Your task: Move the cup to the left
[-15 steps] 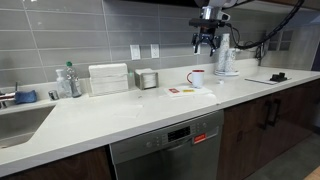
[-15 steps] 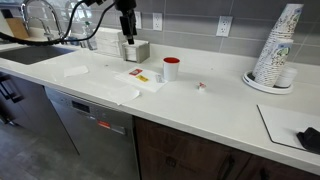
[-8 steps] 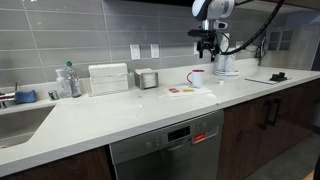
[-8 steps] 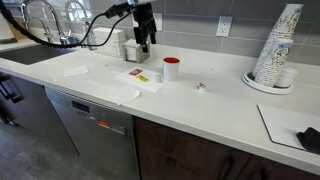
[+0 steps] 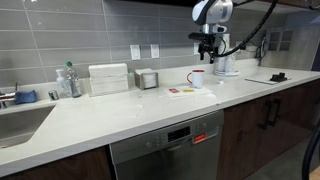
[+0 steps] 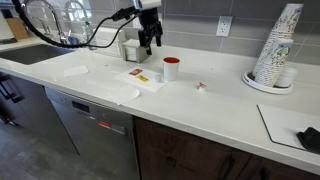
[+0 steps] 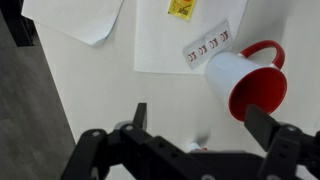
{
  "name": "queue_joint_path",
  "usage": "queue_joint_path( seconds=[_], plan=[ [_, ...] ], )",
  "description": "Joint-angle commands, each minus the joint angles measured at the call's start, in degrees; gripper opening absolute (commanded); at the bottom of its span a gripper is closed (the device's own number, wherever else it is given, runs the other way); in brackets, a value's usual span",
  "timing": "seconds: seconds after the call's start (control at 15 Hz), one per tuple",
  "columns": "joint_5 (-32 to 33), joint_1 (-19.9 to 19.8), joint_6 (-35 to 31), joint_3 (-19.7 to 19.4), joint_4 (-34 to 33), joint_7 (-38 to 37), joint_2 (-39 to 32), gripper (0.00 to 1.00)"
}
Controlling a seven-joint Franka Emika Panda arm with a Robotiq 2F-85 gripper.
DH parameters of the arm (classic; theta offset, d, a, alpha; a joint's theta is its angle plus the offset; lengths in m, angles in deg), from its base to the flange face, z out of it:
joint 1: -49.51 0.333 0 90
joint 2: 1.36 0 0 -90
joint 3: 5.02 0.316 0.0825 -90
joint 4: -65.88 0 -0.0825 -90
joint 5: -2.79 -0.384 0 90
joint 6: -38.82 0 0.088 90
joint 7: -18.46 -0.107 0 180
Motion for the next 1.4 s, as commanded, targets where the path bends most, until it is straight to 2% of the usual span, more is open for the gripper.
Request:
queue_joint_path(
  seconds=[0.0,0.13,0.2,0.27,0.73,1.33],
  plan=[
    [-0.4,0.6,0.2,-0.7,-0.2,0.2,-0.1,1.0],
    [-0.4,0.6,0.2,-0.7,-0.3,0.2,-0.1,1.0],
    [0.9,1.1,-0.9,-1.5,-2.0,-2.7,-2.0,1.0],
    [-0.4,0.5,-0.7,-1.1,-3.7,-1.5,-3.6,1.0],
    [-0.9,0.5,-4.0,-1.8,-11.8,-5.6,-12.7,1.0],
    [-3.3,-0.5,-1.5,-1.3,-21.4,-6.1,-21.5,1.0]
  ],
)
